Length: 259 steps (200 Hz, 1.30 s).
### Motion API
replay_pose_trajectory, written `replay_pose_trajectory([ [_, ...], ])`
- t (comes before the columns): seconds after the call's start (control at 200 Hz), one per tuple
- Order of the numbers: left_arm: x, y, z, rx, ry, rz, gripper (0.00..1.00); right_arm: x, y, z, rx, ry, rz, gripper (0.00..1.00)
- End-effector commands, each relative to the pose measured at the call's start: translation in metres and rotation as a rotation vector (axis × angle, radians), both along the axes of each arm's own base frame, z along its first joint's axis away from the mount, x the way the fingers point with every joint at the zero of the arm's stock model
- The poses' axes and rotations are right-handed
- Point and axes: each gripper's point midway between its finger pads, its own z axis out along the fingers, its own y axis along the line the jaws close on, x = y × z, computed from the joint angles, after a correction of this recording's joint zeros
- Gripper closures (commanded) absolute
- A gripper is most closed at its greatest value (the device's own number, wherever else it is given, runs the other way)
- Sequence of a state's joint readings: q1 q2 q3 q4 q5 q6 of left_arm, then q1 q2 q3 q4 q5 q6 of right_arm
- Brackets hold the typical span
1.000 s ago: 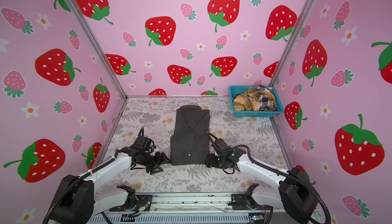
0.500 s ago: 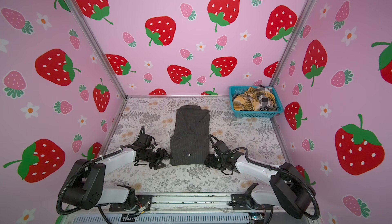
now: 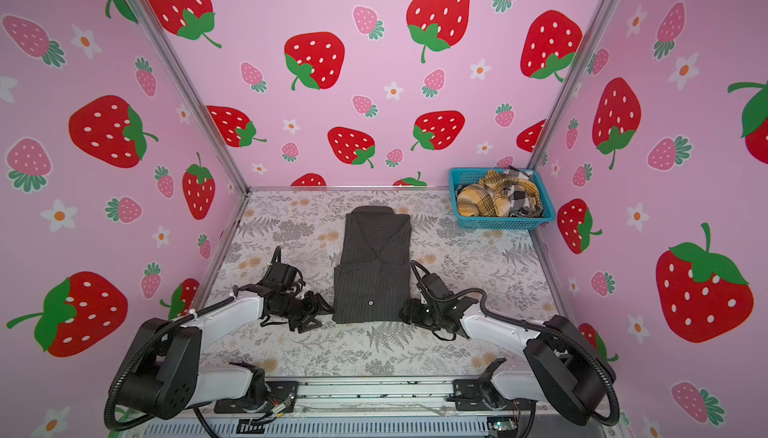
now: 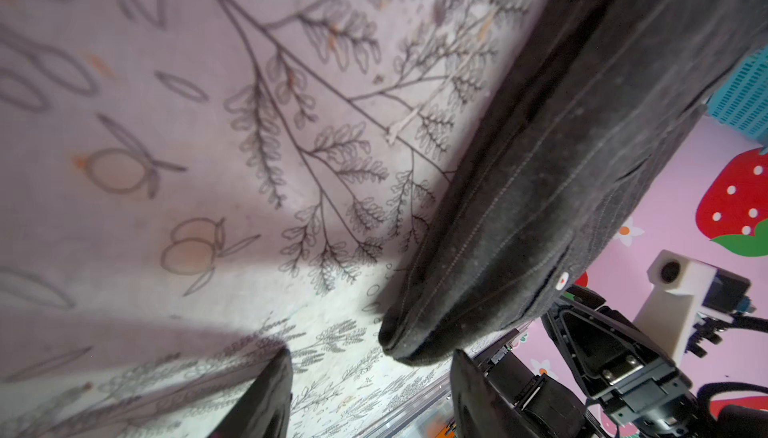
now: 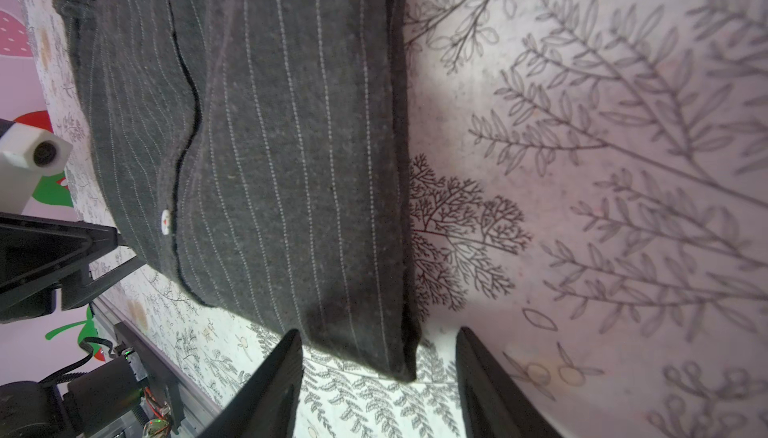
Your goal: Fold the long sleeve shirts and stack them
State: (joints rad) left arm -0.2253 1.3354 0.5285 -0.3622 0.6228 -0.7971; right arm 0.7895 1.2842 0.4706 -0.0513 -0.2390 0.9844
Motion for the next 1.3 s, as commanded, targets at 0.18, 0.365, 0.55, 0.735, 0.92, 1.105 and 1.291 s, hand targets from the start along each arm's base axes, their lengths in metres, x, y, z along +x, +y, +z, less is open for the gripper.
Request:
replay_pose_trajectory([
  [0.18,0.003,-0.007,-0.004,-0.051,0.012,0.007,0.39,-0.008,-0.013,-0.019,-0.044,0.052,-0.021,0.4],
  [0.365,0.004,-0.008,-0.005,-0.051,0.014,0.001,0.45,-0.007,-0.017,-0.022,-0.051,0.055,-0.041,0.43],
  [0.55,0.001,-0.014,-0.016,-0.055,0.048,-0.022,0.48,-0.007,-0.016,-0.022,-0.045,0.051,-0.042,0.46],
  [0.735,0.002,-0.015,-0.007,-0.065,0.003,-0.016,0.45,-0.009,-0.016,-0.024,-0.042,0.057,-0.038,0.47],
  [0.92,0.001,-0.011,0.007,-0.043,-0.05,-0.015,0.43,-0.008,-0.015,-0.024,-0.04,0.058,-0.036,0.48],
  [1.105,0.004,-0.014,0.001,-0.039,-0.04,-0.04,0.37,-0.006,-0.012,-0.023,-0.029,0.058,-0.039,0.48],
  [1.291,0.008,-0.023,-0.016,-0.073,0.023,-0.033,0.44,-0.007,-0.013,-0.024,-0.034,0.064,-0.041,0.55],
])
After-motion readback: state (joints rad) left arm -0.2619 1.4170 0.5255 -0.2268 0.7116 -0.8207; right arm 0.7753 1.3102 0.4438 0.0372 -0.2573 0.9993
